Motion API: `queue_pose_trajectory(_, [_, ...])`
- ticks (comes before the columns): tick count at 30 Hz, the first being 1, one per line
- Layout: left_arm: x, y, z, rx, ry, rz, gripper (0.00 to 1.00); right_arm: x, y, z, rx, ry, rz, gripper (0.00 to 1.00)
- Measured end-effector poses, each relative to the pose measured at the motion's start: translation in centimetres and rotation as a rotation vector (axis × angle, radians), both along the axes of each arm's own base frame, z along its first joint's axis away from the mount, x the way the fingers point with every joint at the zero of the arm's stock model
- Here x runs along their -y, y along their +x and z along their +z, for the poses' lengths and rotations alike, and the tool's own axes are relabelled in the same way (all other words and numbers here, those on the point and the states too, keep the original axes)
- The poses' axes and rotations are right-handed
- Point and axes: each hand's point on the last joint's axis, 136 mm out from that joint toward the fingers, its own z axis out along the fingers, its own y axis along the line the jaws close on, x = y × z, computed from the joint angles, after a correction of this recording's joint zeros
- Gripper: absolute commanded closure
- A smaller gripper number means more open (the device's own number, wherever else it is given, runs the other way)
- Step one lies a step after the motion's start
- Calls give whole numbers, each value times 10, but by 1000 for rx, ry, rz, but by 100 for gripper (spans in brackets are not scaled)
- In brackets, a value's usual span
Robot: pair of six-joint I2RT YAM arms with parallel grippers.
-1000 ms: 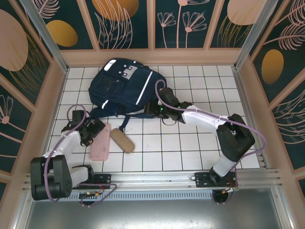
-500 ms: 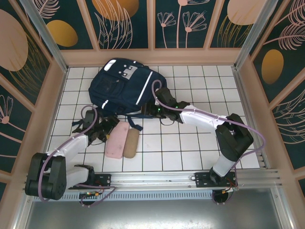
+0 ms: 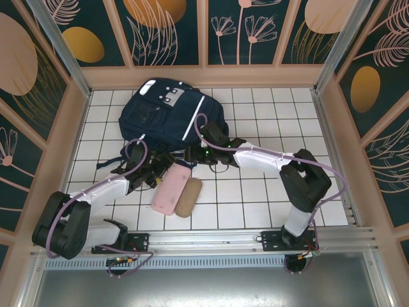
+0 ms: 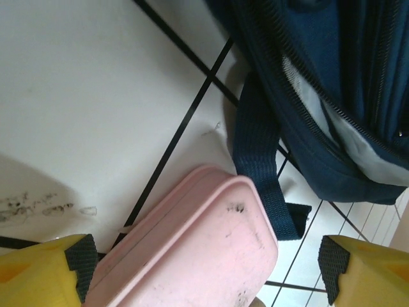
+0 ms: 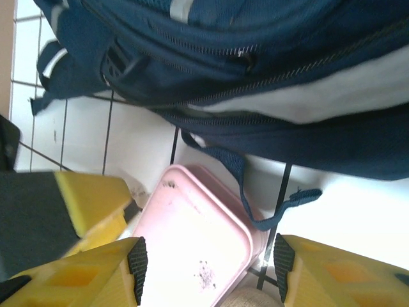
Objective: Pack books, pencil case, and school supplies into a backpack
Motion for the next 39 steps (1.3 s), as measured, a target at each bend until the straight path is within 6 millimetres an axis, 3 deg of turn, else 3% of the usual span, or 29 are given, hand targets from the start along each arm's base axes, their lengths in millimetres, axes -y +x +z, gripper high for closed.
queue_pose_trajectory(7, [-12,-5,-1,4,102,-32,7,-15,-28,-36,-77,-55,63,43])
queue_pose_trajectory(14, [-26,-18,4,16,179,-57,7,-16,-44,-68,-161,-117,66,43])
queue_pose_trajectory(31, [-48,-49,-9,-19,239,-39,9,-103,0,-60,-120,-23,165,46])
queue_pose_trajectory(39, [-48,-64,-22,-42,203,-44,26,-107,0,-59,-116,-28,186,42])
